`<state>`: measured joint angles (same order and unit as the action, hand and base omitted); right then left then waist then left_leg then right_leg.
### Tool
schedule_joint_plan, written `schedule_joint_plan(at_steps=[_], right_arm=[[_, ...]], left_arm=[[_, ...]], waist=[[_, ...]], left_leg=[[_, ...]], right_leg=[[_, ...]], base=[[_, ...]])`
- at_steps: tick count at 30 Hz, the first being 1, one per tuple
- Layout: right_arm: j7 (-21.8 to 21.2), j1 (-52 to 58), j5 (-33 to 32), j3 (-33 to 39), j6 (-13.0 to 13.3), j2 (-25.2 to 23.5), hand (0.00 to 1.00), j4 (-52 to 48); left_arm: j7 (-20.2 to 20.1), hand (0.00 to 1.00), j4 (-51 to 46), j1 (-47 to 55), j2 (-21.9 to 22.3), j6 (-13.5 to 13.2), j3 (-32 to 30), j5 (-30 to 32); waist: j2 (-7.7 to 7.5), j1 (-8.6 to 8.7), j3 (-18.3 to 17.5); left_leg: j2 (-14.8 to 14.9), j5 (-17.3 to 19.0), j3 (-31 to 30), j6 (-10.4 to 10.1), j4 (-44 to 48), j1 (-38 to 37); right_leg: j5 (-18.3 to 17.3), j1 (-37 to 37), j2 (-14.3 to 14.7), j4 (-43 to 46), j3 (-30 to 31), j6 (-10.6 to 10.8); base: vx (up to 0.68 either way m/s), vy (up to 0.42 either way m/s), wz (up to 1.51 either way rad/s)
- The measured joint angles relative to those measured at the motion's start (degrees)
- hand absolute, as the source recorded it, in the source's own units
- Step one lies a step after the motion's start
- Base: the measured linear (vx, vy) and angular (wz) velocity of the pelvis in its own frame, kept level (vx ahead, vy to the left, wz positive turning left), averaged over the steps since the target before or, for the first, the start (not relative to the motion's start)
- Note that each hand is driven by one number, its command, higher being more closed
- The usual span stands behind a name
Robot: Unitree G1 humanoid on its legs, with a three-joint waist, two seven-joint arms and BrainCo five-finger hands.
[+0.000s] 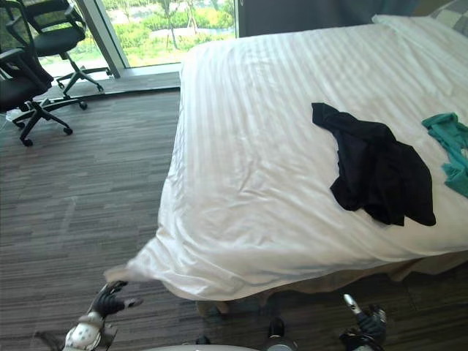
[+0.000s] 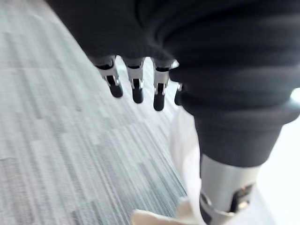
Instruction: Tidy the bed and pick cloth on bed and put in laundry
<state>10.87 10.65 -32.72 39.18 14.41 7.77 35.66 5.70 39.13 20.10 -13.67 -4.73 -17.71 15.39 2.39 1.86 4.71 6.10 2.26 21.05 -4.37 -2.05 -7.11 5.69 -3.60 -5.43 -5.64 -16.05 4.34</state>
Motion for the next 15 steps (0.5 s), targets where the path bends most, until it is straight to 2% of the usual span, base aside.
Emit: schedule_joint_plan(at_steps=[1,2,4,6,8,9,10,12,13,15], right_arm=[[1.37,0.06,0.20,2.85,-0.04,0.50,0.00,-4.48],[1.93,0.03,0.68,4.40,-0.02,1.04,1.00,-8.09],[2.39,-0.14,2.55,5.80,0.06,2.98,1.00,-17.21],[-0.13,-1.56,4.26,5.18,-0.04,4.68,1.00,-24.56],[-4.72,-4.55,6.07,2.57,-1.32,6.87,1.00,-30.53],[-11.34,-7.49,7.68,-3.22,-2.96,9.52,1.00,-35.50],[-12.42,-8.06,7.85,-4.40,-3.35,9.96,1.00,-36.17],[-21.28,-14.19,9.37,-16.89,-5.03,13.97,1.00,-39.92],[-23.25,-15.94,9.38,-20.32,-5.58,14.75,1.00,-40.25],[-30.31,-21.99,9.72,-33.60,-6.80,15.56,1.00,-40.48]], left_arm=[[0.82,0.00,1.12,1.35,1.34,0.53,-2.21,-0.08],[1.01,0.00,1.78,1.78,2.43,1.52,-3.81,-0.70],[1.01,0.00,3.84,2.77,4.63,3.22,-7.15,-2.73],[1.25,0.00,5.49,3.18,5.73,3.68,-8.33,-3.59],[2.07,0.00,7.15,3.68,6.57,3.66,-8.34,-3.58],[2.07,0.00,9.37,3.34,6.95,3.34,-8.25,-3.63],[2.08,0.00,9.68,3.26,6.99,3.14,-8.23,-3.69],[2.05,0.00,12.26,1.55,7.16,1.30,-7.46,-6.59],[2.03,0.00,12.75,1.03,7.25,0.53,-7.09,-8.19],[1.34,0.00,13.80,-1.59,7.64,-2.82,-5.14,-14.48]], waist=[[-0.48,-0.06,-0.34],[-0.19,-0.24,-1.07],[-0.25,-0.27,-1.99],[-0.53,-0.28,-2.23],[-1.08,-0.27,-2.51],[-1.76,-0.59,-3.07],[-1.86,-0.63,-3.13],[-2.35,-1.30,-3.30],[-2.41,-1.47,-3.36],[-3.07,-2.99,-3.16]], left_leg=[[-0.03,0.18,0.01,-0.23,-0.21,-0.25],[-0.10,0.31,0.02,-0.36,-0.41,-0.25],[-0.36,0.42,-0.03,-0.16,-1.17,-0.64],[-0.39,0.43,-0.35,-0.15,-1.23,-0.54],[-0.39,0.42,-0.63,-0.16,-1.50,-0.46],[-0.27,0.28,-1.06,-0.38,-1.51,0.10],[-0.26,0.27,-1.21,-0.41,-1.51,0.22],[-0.22,-0.16,-2.31,-0.93,-1.53,0.81],[-0.19,-0.32,-2.64,-1.03,-1.52,0.79],[-0.10,-1.37,-3.96,-0.21,-1.30,0.70]], right_leg=[[-0.31,-0.14,-0.13,-0.17,-0.07,0.14],[-0.48,-0.15,-0.26,-0.19,-0.13,0.09],[-0.49,-0.17,-0.56,-0.20,-0.53,0.09],[-0.49,-0.15,-0.63,-0.22,-0.73,0.09],[-0.48,0.08,-0.65,-0.23,-0.82,0.08],[-0.27,1.00,-0.51,-0.22,-0.82,-0.22],[-0.23,1.05,-0.49,-0.22,-0.83,-0.28],[0.12,1.30,-0.28,-0.21,-1.11,-0.72],[0.30,1.28,-0.24,-0.22,-1.22,-0.81],[0.64,0.84,-0.09,-0.21,-2.32,-0.51]], base=[[-0.11,0.006,0.00],[-0.11,0.009,0.00],[-0.07,0.012,0.00],[-0.05,0.004,0.00],[-0.03,-0.012,-0.05],[-0.03,-0.024,-0.04],[-0.01,-0.036,-0.02],[0.02,-0.033,0.05],[0.04,-0.027,0.17],[0.06,-0.025,0.25]])
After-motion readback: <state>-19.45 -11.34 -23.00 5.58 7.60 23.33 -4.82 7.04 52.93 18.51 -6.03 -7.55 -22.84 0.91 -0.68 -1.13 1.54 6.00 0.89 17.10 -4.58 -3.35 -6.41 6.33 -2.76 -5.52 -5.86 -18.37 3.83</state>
